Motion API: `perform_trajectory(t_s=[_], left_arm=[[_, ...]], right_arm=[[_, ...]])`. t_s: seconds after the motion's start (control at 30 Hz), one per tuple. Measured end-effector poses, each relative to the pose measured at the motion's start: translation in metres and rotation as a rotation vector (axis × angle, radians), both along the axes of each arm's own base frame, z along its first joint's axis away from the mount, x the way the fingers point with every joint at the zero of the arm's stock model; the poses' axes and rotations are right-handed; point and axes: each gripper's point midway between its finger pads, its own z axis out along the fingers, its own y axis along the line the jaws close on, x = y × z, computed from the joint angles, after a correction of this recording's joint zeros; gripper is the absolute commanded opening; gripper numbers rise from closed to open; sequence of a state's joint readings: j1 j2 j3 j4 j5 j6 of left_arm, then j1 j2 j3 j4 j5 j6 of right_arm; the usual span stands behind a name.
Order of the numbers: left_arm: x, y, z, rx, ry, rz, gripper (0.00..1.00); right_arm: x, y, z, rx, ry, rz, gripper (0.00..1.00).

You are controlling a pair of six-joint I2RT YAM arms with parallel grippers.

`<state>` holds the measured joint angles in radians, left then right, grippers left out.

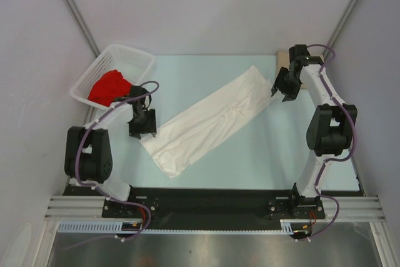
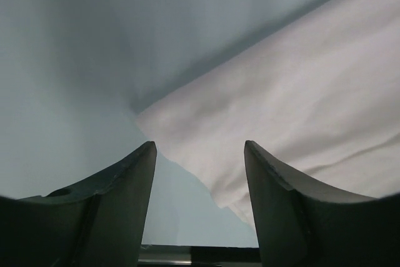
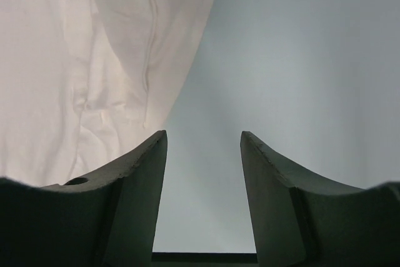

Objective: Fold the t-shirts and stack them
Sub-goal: Fold the tshirt

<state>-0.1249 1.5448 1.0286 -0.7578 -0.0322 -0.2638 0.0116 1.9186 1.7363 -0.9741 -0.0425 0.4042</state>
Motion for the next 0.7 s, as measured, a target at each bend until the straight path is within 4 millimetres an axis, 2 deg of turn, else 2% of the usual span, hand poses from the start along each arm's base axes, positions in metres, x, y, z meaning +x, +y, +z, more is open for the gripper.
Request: perform_trajectory(t_s=[0.07, 0.17, 0.3, 0.43, 0.53, 0.63, 0.67, 0.7], left_arm=[[-0.002, 0.004, -0.021, 0.024, 0.065, -0.029, 0.69], [-0.003, 0.009, -0.035, 0.056, 0.112, -0.052, 0.7], [0.004, 0.018, -0.038, 0.106, 0.099, -0.056, 0.71], [0.015, 0.022, -0.04, 0.134, 0.087, -0.055, 0.69], [0.016, 0.019, -0.042, 0.119, 0.099, -0.058, 0.58], [0.017, 0.012, -0.044, 0.082, 0.095, -0.044, 0.3], [0.017, 0.009, -0.045, 0.06, 0.092, -0.033, 0.08], [0.017, 0.005, -0.045, 0.032, 0.091, -0.015, 0.0]], right_arm=[[-0.003, 0.007, -0.003, 0.009, 0.011, 0.022, 0.56], [-0.006, 0.022, -0.005, 0.027, 0.017, 0.061, 0.56], [-0.004, 0.041, -0.004, 0.053, 0.007, 0.084, 0.57], [0.001, 0.049, -0.008, 0.077, 0.001, 0.049, 0.64], [0.01, 0.051, -0.011, 0.095, -0.013, 0.008, 0.69], [0.019, 0.054, -0.015, 0.11, -0.018, -0.027, 0.72], [0.023, 0.055, -0.016, 0.113, -0.017, -0.037, 0.77], [0.028, 0.057, -0.019, 0.113, -0.016, -0.047, 0.81]])
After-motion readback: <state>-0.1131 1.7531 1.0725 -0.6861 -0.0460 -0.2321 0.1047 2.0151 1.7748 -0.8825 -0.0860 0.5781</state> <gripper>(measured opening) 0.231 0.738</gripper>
